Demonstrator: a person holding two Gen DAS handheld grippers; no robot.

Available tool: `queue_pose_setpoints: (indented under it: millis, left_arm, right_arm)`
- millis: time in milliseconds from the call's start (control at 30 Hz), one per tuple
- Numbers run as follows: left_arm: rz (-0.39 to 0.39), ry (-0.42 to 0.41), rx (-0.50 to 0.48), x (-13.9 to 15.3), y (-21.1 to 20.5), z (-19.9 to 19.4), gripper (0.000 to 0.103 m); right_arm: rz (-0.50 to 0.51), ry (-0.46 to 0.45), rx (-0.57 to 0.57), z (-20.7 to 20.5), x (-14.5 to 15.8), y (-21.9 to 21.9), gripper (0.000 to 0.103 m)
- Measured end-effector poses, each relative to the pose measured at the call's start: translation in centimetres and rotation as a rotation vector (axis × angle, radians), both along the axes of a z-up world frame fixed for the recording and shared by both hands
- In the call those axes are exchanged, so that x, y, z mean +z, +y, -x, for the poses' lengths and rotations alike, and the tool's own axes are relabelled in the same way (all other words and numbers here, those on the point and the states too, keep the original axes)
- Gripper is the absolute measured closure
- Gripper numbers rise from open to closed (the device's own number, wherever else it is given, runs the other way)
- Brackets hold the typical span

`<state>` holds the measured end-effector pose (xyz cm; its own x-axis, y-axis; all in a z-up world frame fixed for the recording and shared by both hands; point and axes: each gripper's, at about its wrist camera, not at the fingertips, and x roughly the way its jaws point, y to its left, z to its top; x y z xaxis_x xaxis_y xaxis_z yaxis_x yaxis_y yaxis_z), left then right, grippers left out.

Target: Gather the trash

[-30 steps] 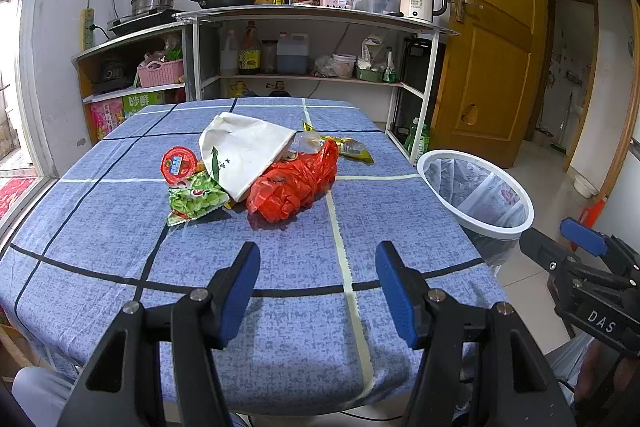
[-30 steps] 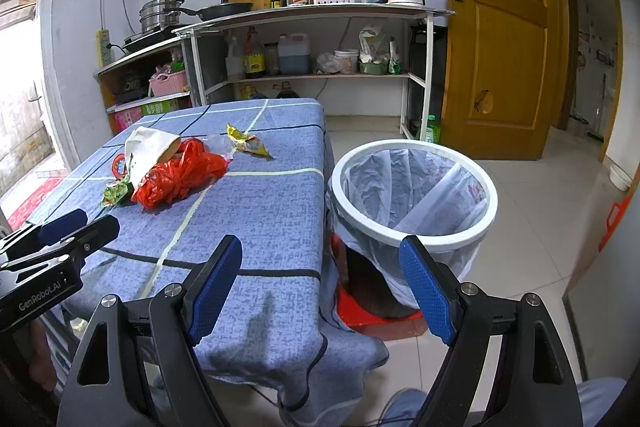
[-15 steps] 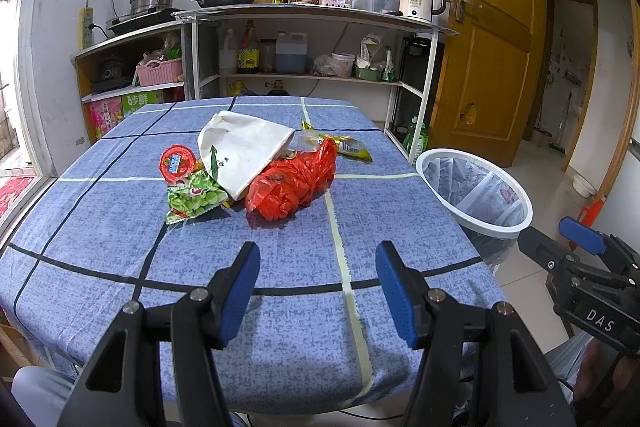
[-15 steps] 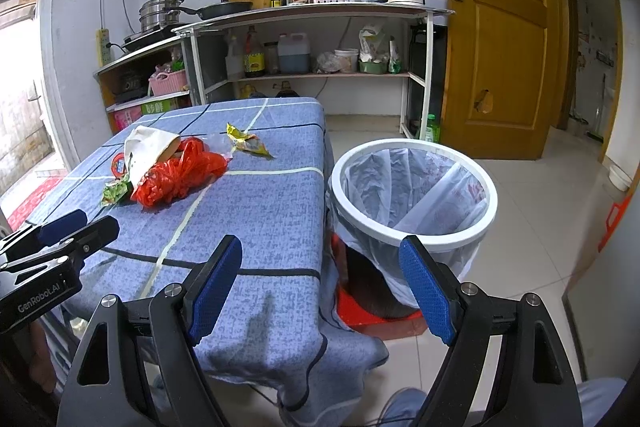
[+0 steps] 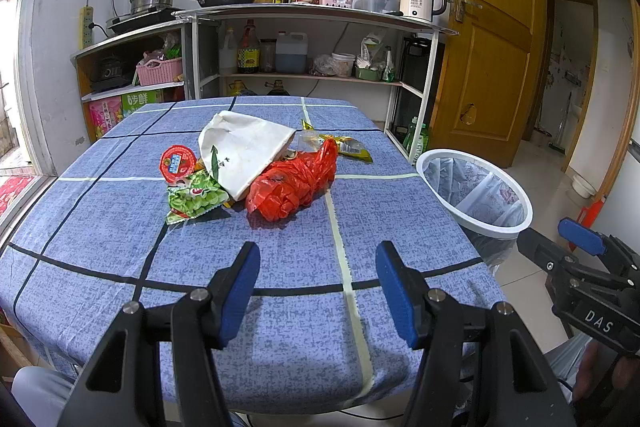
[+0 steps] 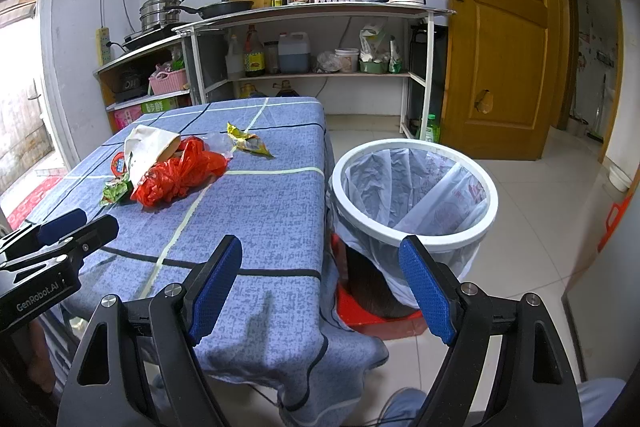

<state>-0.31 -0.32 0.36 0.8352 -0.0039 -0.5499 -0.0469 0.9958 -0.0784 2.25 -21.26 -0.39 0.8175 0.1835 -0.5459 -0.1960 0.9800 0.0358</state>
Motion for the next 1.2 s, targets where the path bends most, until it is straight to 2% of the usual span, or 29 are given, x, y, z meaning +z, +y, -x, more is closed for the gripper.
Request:
queue_pose_setpoints:
  millis: [1200]
  left_arm:
    - [0.009,0.018,-0.005,-0.57,0.52,-0.44,0.041]
  right_arm:
    - [0.000,0.007,0.006,-0.16,-0.04,0.45,0.022]
